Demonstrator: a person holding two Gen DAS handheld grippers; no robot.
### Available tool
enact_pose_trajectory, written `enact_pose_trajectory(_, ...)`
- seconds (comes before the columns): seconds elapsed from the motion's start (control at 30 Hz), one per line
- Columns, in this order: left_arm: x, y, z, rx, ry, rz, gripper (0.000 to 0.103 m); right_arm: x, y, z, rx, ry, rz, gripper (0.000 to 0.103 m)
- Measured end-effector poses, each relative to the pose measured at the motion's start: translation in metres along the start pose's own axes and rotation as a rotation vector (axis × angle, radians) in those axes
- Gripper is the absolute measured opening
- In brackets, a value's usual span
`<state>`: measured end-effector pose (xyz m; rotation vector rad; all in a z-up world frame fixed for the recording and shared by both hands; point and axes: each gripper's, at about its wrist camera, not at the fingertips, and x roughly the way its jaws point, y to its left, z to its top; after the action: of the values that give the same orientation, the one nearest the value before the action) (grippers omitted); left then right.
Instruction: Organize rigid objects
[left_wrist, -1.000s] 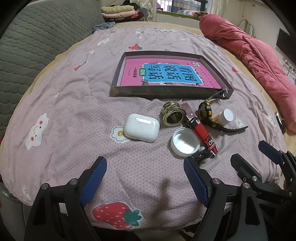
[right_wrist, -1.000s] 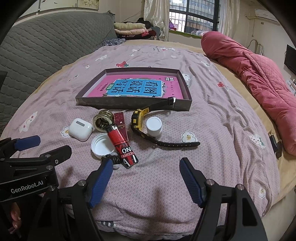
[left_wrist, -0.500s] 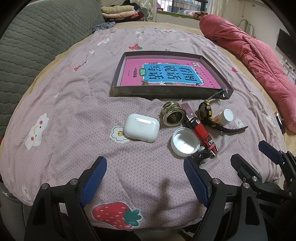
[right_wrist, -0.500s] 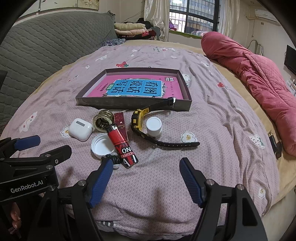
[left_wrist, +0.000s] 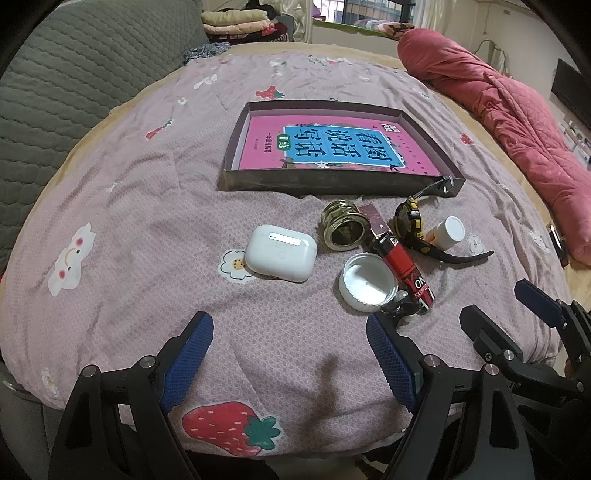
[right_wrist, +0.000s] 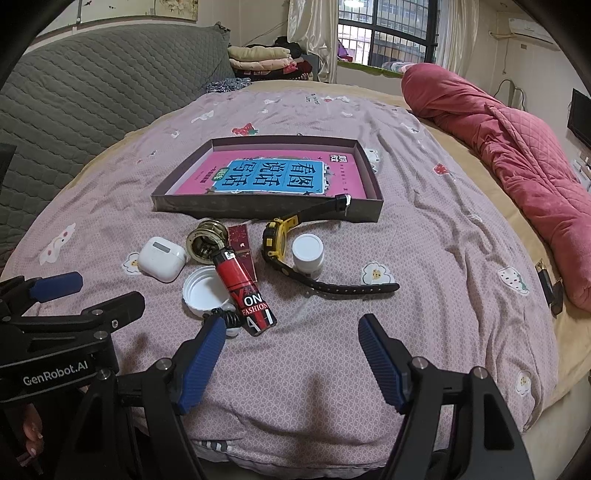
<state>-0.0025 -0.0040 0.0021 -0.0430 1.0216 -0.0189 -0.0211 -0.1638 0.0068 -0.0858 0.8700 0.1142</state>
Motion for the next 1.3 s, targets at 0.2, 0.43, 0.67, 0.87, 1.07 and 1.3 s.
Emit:
enact_pose_trajectory(0.2, 0.005, 0.005, 0.0, -0.026, 0.013, -0.028, 0.086, 0.001, -0.001, 0.001, 0.001, -0.002, 0.004, 0.074)
enact_pose_trajectory(0.43, 0.019, 0.014, 0.007, -0.039, 0.024, -0.029, 0.086, 0.009, -0.009, 0.011, 0.015, -0.022, 0.006, 0.074)
enact_pose_trajectory(0.67, 0.047, 0.024, 0.019, -0.053, 0.071, -0.022, 0.086, 0.022, -0.017, 0.019, 0.024, -0.012, 0.022, 0.074)
enact_pose_trajectory(0.87, 0.061, 0.026, 0.027, -0.043, 0.075, -0.01, 0.086, 0.033, -0.023, 0.024, 0.018, -0.003, 0.016, 0.074)
enact_pose_trajectory(1.07, 0.067, 0.03, 0.033, 0.012, 0.064, -0.003, 0.086, 0.04, -0.031, 0.023, 0.032, 0.012, 0.01, 0.074)
enact_pose_trajectory(1.3, 0.071, 0.043, 0.037, 0.105, 0.057, -0.016, 0.086, 0.045, -0.034, 0.021, 0.035, 0.018, 0.011, 0.074)
